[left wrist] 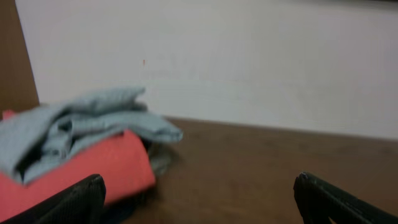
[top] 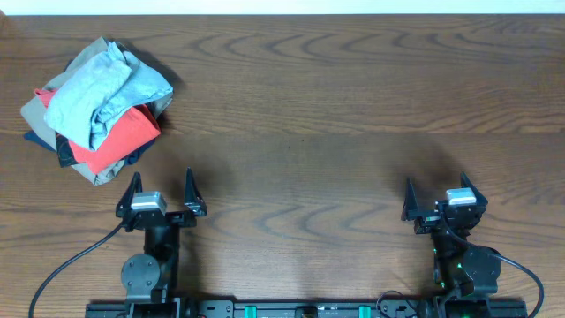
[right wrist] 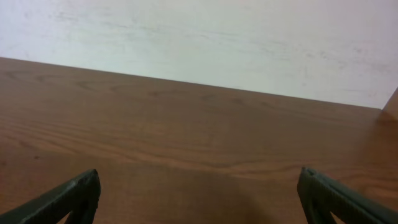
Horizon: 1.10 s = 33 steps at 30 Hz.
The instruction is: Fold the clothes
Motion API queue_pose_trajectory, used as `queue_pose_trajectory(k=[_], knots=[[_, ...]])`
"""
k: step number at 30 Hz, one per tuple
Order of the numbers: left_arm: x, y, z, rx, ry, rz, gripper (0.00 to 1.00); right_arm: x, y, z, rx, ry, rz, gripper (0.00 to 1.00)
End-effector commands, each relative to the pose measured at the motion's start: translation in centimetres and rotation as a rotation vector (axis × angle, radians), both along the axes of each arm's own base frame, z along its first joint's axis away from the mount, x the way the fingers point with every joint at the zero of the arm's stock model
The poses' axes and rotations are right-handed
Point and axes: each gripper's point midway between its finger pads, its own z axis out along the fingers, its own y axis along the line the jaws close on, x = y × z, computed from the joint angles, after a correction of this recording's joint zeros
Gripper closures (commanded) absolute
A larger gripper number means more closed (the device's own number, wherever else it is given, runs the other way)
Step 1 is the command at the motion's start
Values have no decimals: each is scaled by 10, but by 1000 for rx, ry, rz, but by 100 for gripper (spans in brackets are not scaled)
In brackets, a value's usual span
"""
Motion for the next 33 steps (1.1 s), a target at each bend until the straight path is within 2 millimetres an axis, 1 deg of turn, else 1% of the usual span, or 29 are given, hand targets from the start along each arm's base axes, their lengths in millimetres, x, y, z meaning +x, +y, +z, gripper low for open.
queue_pose_trajectory(k=[1,4,5,6,33], knots=[[0,-4,-11,22,45,-19,2,0,2,0,-13,-3,9,1],[-1,-3,-34,23,138,-20,2,0,2,0,-13,-3,9,1],[-2,-3,-45,24,180,-20,2,0,2,0,-13,-3,9,1],[-3,-3,-50,25,200,-16,2,0,2,0,-13,-3,9,1],[-3,-3,-52,25,213,-17,2,0,2,0,-13,-2,9,1]])
